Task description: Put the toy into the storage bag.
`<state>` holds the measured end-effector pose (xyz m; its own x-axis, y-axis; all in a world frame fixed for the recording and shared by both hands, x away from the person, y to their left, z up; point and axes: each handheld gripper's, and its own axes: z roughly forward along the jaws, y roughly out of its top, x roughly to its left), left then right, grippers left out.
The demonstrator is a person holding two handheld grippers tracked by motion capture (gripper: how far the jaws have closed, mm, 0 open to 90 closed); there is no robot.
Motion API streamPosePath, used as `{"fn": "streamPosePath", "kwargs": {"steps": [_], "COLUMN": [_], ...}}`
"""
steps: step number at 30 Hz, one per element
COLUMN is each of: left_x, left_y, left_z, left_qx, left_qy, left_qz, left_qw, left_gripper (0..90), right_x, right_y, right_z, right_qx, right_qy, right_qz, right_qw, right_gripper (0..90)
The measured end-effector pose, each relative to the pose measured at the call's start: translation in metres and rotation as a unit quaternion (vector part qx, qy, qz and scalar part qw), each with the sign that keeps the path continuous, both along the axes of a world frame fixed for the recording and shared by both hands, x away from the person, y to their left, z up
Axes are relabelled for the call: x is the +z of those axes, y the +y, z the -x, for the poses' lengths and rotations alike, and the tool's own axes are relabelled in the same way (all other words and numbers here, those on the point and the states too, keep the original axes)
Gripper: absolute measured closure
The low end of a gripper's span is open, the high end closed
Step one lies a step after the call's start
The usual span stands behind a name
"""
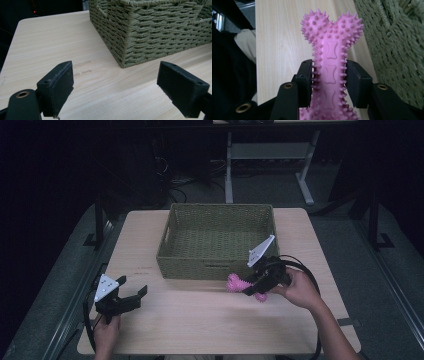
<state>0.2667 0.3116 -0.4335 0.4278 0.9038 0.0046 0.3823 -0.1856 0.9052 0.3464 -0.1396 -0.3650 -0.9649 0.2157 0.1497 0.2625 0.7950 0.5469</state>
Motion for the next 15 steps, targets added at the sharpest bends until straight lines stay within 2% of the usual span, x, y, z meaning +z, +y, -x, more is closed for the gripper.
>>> {"fn": "streamPosePath", "kwargs": {"steps": [15], "left_x": [0.000], "left_y": [0.000], "left_z": [-0.001], "left_qx": [-0.003], "left_qy": [0.000], "left_qz": [0.002], "left_qw": [1.0000], "left_gripper": [13.3], "right_x": [0.020], "right_y": [-0.003], "right_z": [-0.012], "right_qx": [0.003], "right_qy": [-0.001], "right_qz": [0.006], "right_qw": [1.0000], "right_gripper": [58.1]}}
